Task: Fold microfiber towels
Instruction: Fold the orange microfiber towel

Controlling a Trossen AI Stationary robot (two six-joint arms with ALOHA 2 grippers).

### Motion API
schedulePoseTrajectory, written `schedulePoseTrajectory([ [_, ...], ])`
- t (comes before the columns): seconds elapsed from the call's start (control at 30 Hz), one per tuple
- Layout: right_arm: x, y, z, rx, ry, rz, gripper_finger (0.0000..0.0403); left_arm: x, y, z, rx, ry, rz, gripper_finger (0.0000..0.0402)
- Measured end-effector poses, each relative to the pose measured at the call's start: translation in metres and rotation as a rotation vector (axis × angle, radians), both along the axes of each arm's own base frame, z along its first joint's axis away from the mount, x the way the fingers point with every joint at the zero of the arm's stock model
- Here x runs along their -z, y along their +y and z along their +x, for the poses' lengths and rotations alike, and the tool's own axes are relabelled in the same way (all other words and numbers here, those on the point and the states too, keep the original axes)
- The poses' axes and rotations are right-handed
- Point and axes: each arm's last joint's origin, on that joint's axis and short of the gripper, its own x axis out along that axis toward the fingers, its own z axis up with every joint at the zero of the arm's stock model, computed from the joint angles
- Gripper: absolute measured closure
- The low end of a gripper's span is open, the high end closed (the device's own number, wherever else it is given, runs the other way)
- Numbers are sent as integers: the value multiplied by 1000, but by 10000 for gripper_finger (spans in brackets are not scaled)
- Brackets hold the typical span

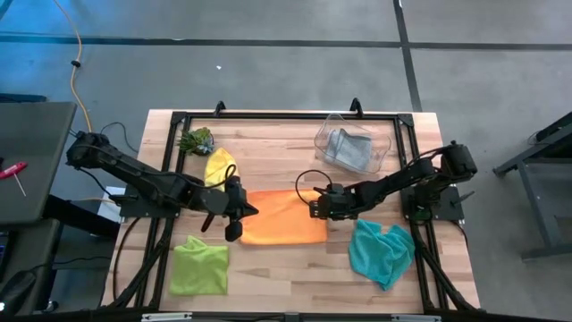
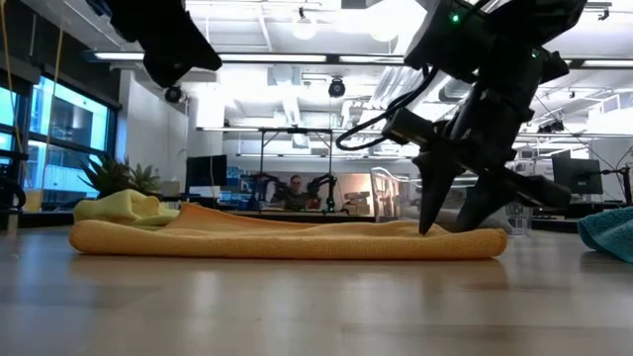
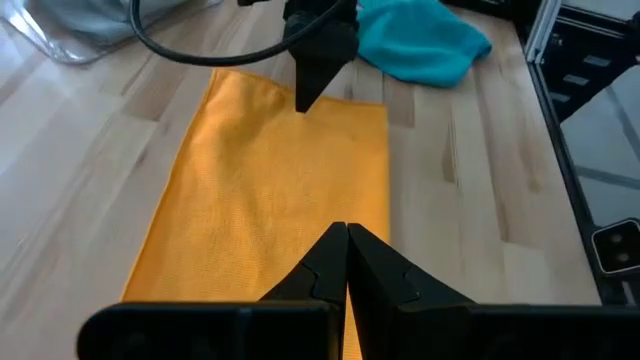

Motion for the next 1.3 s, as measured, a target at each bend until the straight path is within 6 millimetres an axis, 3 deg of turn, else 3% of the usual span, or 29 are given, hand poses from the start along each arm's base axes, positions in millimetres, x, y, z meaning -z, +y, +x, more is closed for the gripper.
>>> schedulePoseTrajectory([
  [0.37, 0, 0, 3, -68, -31, -32, 321, -3, 4, 2, 31, -26, 62, 402],
  [0.57, 2, -1, -1, -106, 18, -62, 387, -3, 11, 4, 8, -23, 60, 401],
  [0.7, 2, -1, -4, -127, 51, -74, 397, -4, 12, 5, 4, -42, 56, 402],
  [0.83, -8, -4, -15, -162, 108, -125, 401, -9, 12, 5, 4, -84, 48, 401],
  [1.07, -39, -13, -57, -218, 313, -191, 402, -16, 12, 5, 1, -136, 40, 401],
  [1.3, -65, -14, -73, -234, 268, -162, 402, -19, 12, 6, -3, -171, 35, 401],
])
